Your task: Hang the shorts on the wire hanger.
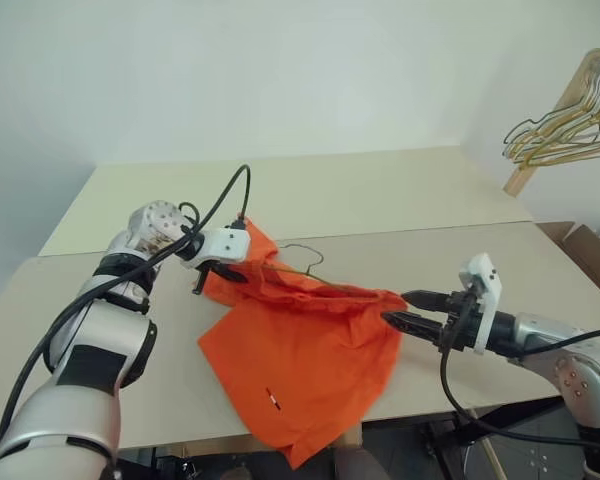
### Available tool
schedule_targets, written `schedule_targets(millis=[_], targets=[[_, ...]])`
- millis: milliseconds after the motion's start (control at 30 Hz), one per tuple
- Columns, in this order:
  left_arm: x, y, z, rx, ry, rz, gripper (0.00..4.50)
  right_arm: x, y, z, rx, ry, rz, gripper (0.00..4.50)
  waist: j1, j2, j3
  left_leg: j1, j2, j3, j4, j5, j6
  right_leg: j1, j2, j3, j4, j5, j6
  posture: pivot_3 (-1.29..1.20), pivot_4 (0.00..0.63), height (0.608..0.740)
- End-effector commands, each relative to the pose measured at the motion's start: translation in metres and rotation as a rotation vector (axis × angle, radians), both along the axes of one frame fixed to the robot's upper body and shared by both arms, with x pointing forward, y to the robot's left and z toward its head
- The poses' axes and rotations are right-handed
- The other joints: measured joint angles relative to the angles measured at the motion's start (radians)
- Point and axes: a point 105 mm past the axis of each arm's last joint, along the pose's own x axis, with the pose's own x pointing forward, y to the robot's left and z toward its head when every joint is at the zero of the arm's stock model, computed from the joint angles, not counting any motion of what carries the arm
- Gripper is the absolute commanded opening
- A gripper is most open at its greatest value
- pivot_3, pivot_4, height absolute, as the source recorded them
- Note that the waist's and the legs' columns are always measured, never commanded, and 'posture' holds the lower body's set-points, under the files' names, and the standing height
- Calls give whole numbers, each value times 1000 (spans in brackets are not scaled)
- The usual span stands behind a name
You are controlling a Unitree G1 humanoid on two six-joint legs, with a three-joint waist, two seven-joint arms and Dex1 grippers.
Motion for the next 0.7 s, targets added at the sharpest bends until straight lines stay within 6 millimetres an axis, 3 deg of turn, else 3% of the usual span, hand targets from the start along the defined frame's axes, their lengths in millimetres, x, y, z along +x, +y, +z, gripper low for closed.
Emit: schedule_targets(millis=[33,100,233,367,533,700], targets=[[6,-5,18,-31,-51,-9,0,1,2,49,-3,-205,38,4465,-5,0,0,0,0,0,0,0,0,0,0,0,0,0,0,-197,0,740],[6,-5,19,-33,-50,-11,0,-2,11,64,0,-256,79,4465,-7,0,0,0,0,0,0,0,0,0,0,0,0,0,0,-197,0,740],[5,-7,19,-36,-47,-14,0,0,45,82,-38,-344,186,4465,-16,0,0,0,0,0,0,0,0,0,0,0,0,0,0,-198,0,740],[5,-10,19,-38,-42,-24,0,18,81,71,-226,-353,259,4465,-26,0,0,0,0,-1,0,0,0,0,0,0,0,0,0,-203,0,740],[5,-16,20,-48,-41,-42,0,35,116,70,-318,-327,336,4465,-35,0,0,-1,0,-1,0,0,0,-1,-1,-1,1,0,0,-201,0,740],[4,-18,20,-54,-39,-49,0,42,127,60,-406,-259,368,4465,-37,0,0,-9,-1,-4,2,0,-1,-9,-2,-3,5,0,0,-200,0,740]])
